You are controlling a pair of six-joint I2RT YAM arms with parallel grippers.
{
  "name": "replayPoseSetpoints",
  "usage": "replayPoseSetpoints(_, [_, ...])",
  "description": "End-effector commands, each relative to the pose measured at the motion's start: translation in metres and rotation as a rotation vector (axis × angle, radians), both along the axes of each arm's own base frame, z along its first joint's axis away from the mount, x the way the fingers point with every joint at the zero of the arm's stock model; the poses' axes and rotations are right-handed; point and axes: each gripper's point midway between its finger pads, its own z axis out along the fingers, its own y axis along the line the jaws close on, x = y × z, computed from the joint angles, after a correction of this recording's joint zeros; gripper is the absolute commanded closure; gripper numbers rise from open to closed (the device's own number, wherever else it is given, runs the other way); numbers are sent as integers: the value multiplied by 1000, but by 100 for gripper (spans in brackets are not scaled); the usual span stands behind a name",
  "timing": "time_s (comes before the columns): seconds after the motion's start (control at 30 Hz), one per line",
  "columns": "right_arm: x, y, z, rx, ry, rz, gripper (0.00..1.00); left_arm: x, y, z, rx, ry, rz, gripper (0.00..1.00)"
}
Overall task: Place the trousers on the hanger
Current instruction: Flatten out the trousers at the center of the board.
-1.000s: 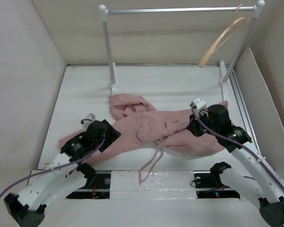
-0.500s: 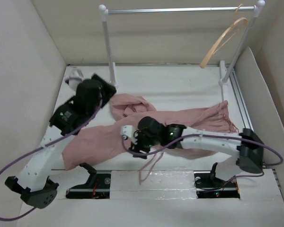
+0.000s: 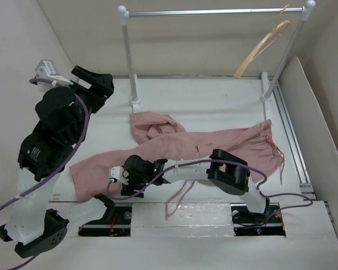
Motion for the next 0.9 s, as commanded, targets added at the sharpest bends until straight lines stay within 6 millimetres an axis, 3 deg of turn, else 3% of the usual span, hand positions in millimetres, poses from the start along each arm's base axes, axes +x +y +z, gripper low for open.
replayPoseSetpoints(0.0, [19, 24, 20, 87, -53, -68, 25, 11, -4, -29, 100, 78, 6, 32])
replayPoseSetpoints(0.1, [34, 24, 4, 58, -71, -123, 32, 14, -3, -43, 137, 112, 16, 32])
replayPoseSetpoints(0.13, [41, 23, 2, 47, -98, -157, 41, 15, -1, -46, 147, 120, 29, 33])
replayPoseSetpoints(0.17, [45, 20, -3, 28, -109, -177, 72, 15, 1, -51, 160, 132, 37, 33])
replayPoseSetpoints(0.2, [49, 19, 0, 25, -122, -196, 84, 14, 3, -52, 164, 134, 43, 33])
replayPoseSetpoints(0.23, [58, 17, 4, 21, -156, -239, 92, 15, 6, -54, 174, 137, 58, 33])
replayPoseSetpoints(0.27, [61, 19, 24, 65, -172, -258, 100, 14, 8, -54, 181, 136, 65, 34])
replayPoseSetpoints(0.3, [64, 20, 37, 98, -186, -270, 100, 12, 10, -52, 182, 129, 72, 34])
replayPoseSetpoints(0.37, [84, 17, 69, 148, -228, -328, 100, 13, 14, -54, 200, 132, 93, 34])
replayPoseSetpoints(0.4, [91, 16, 102, 207, -246, -348, 100, 14, 16, -54, 208, 131, 103, 34])
replayPoseSetpoints(0.47, [126, 6, 140, 277, -264, -410, 100, 16, 18, -52, 220, 129, 116, 35])
replayPoseSetpoints(0.5, [145, 6, 177, 355, -277, -433, 100, 19, 18, -52, 237, 131, 123, 36])
replayPoseSetpoints(0.53, [159, 7, 191, 395, -262, -424, 100, 20, 18, -50, 246, 131, 126, 36])
replayPoseSetpoints(0.57, [203, -11, 201, 403, -268, -485, 100, 20, 19, -43, 246, 118, 129, 37])
replayPoseSetpoints(0.6, [228, -7, 254, 509, -281, -493, 100, 25, 16, -43, 259, 123, 131, 37])
replayPoseSetpoints(0.63, [254, 1, 231, 482, -244, -492, 100, 25, 17, -38, 264, 117, 131, 37])
replayPoseSetpoints(0.67, [297, -21, 219, 433, -206, -568, 100, 26, 17, -38, 270, 119, 134, 37])
replayPoseSetpoints(0.7, [341, -25, 222, 456, -166, -626, 96, 30, 12, -42, 279, 131, 123, 37])
replayPoseSetpoints(0.73, [350, -13, 238, 527, -192, -607, 96, 31, 12, -45, 285, 138, 122, 37])
replayPoseSetpoints(0.77, [364, -23, 235, 530, -158, -642, 70, 33, 9, -51, 290, 150, 114, 37])
replayPoseSetpoints(0.8, [391, -45, 238, 582, -95, -728, 53, 35, 4, -59, 300, 168, 94, 37])
replayPoseSetpoints(0.83, [399, -53, 218, 564, -28, -766, 41, 38, 1, -78, 326, 206, 82, 37])
replayPoseSetpoints(0.87, [402, -68, 246, 611, -29, -791, 27, 39, -1, -90, 334, 231, 79, 37])
